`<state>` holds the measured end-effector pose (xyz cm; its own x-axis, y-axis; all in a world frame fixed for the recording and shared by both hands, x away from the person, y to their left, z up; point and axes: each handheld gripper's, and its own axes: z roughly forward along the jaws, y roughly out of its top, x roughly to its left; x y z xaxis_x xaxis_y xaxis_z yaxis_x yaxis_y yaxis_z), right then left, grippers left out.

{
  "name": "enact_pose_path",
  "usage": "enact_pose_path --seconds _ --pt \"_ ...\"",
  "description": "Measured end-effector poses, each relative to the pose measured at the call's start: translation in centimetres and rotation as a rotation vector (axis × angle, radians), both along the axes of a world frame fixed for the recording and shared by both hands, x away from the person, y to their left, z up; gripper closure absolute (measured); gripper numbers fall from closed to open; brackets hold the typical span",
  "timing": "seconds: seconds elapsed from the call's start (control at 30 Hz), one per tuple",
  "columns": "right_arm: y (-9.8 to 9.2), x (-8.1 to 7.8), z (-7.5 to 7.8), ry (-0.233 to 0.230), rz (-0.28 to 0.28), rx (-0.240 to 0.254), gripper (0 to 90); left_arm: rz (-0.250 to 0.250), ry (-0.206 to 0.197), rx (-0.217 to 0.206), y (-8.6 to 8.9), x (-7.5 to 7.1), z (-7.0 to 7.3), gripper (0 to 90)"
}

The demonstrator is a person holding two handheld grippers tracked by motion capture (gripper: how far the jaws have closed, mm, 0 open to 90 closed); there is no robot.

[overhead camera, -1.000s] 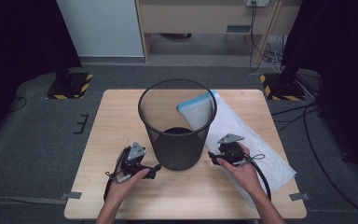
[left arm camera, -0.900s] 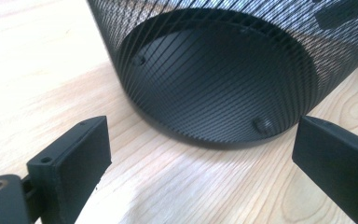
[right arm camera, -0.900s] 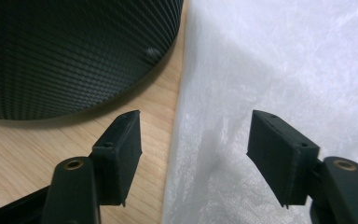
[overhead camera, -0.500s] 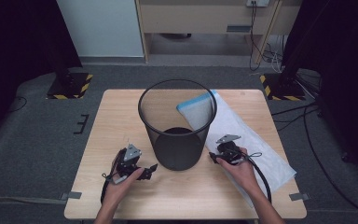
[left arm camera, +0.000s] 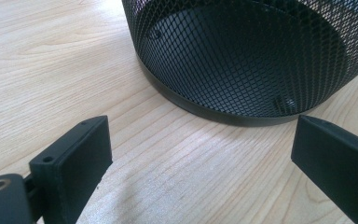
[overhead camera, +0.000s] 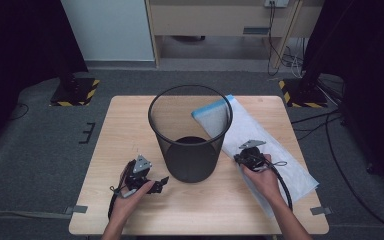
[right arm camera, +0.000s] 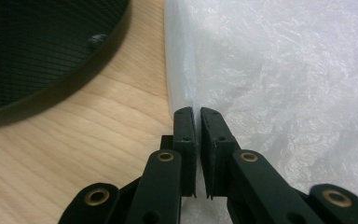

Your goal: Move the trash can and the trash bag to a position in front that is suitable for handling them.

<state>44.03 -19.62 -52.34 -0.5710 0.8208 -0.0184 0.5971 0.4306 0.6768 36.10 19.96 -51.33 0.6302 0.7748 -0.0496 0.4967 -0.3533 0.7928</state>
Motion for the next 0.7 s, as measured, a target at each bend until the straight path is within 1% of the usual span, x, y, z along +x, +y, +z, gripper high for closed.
enact_pose_path --seconds 0.1,0.13,0.17,0.2,0.23,0.27,0.37,0.4,0.47,0.5,0.53,0.57,0.6,0.67,0.7 --pt "-0.4 0.2 0.0 -0.002 0.002 0.001 82.8 0.001 0.000 0.001 0.1 0.0 0.0 4.2" --pt "-0.5 0.2 0.0 -0.002 -0.004 0.002 73.0 0.004 -0.002 -0.006 0.1 0.1 -0.1 4.2" --pt "-0.5 0.2 0.0 -0.003 -0.005 0.003 68.7 0.004 -0.002 -0.006 0.1 0.1 -0.1 4.2" --pt "-0.5 0.2 0.0 -0.003 -0.005 0.003 68.7 0.006 0.000 -0.007 0.1 0.1 -0.1 4.2" --pt "-0.2 0.2 -0.1 -0.003 -0.016 0.002 56.7 0.009 0.000 -0.007 0.1 0.1 -0.1 4.3" --pt "-0.2 0.2 -0.1 -0.003 -0.016 0.002 56.7 0.009 0.000 -0.005 0.2 0.1 -0.1 4.3" --pt "0.4 0.2 -0.2 -0.010 -0.010 -0.004 45.7 0.008 -0.001 -0.005 0.2 0.1 -0.1 4.3" --pt "0.5 0.2 -0.3 -0.019 -0.011 -0.004 44.5 0.010 -0.002 -0.008 0.3 0.1 -0.1 4.3" --pt "0.8 0.5 -0.5 -0.021 -0.020 0.020 40.3 0.012 -0.004 -0.009 0.4 0.1 -0.1 4.3" --pt "0.8 0.5 -0.5 -0.021 -0.020 0.020 40.3 0.012 -0.004 -0.009 0.4 0.1 -0.1 4.3" --pt "0.9 0.6 -0.6 -0.017 -0.018 0.036 40.2 0.012 -0.005 -0.007 0.5 0.1 -0.1 4.3" --pt "0.9 0.6 -0.6 -0.017 -0.018 0.036 40.2 0.012 -0.003 -0.006 0.5 0.1 -0.1 4.3" --pt "0.9 0.6 -0.6 -0.025 -0.021 0.039 45.7 0.014 -0.005 0.000 0.7 0.2 0.0 4.4" --pt "0.8 0.7 -0.6 -0.036 -0.024 0.039 59.6 0.019 -0.006 -0.005 0.9 0.2 0.1 4.4" --pt "0.8 0.7 -0.6 -0.036 -0.024 0.039 59.6 0.019 -0.006 -0.005 0.9 0.2 0.1 4.4"
